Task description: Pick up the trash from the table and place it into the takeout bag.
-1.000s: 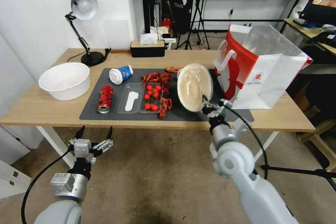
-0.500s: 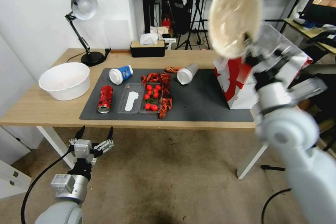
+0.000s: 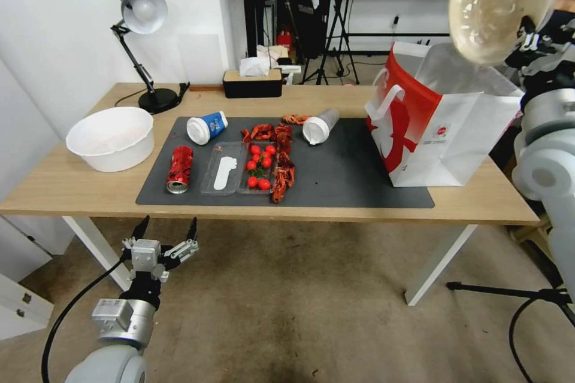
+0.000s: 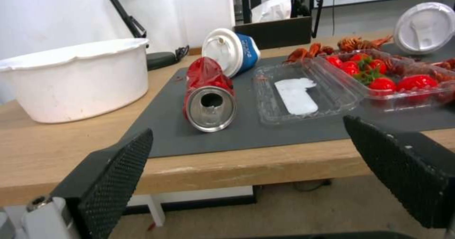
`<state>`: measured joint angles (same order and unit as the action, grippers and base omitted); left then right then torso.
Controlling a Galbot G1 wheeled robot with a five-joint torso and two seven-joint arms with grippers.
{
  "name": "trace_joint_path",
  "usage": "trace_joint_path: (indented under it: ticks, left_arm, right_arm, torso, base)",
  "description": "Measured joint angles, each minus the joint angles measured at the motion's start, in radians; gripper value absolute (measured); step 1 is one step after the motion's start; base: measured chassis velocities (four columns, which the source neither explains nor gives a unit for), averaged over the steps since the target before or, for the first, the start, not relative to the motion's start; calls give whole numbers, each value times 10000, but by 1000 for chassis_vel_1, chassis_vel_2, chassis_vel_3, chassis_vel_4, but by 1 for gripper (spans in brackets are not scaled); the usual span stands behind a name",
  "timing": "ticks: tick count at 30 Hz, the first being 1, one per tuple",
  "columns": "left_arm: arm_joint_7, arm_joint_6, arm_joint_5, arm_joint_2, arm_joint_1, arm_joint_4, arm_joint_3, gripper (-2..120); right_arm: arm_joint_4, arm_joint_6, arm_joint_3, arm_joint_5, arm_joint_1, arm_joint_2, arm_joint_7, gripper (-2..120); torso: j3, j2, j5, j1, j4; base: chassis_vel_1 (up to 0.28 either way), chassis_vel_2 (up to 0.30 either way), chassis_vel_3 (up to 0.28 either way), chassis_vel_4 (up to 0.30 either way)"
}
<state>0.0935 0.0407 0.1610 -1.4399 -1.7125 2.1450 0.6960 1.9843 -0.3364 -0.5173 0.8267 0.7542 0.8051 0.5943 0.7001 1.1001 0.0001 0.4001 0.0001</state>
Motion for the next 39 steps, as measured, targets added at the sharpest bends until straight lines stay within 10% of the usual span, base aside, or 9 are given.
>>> trace_joint_path:
  ticks: [11, 23, 39]
  left_arm:
    - [2, 19, -3, -22, -14, 48, 28, 100]
    - [21, 13, -7, -2, 5, 50, 24, 100]
    - [29, 8, 34, 50, -1, 67, 78, 100]
  right_arm:
    - [-748, -425, 425, -294, -193, 75, 28, 2]
    - [-719, -481, 435, -261, -167, 82, -14, 44]
    - [1773, 1948, -163, 1679, 1131, -118, -2474, 99]
  torso:
    - [0, 0, -1, -1, -1]
    - [0, -1, -1, -3, -2]
    - [-1, 0, -1, -2, -1]
  base:
    - [0, 0, 0, 0]
    - [0, 0, 0, 0]
    - [0, 0, 0, 0]
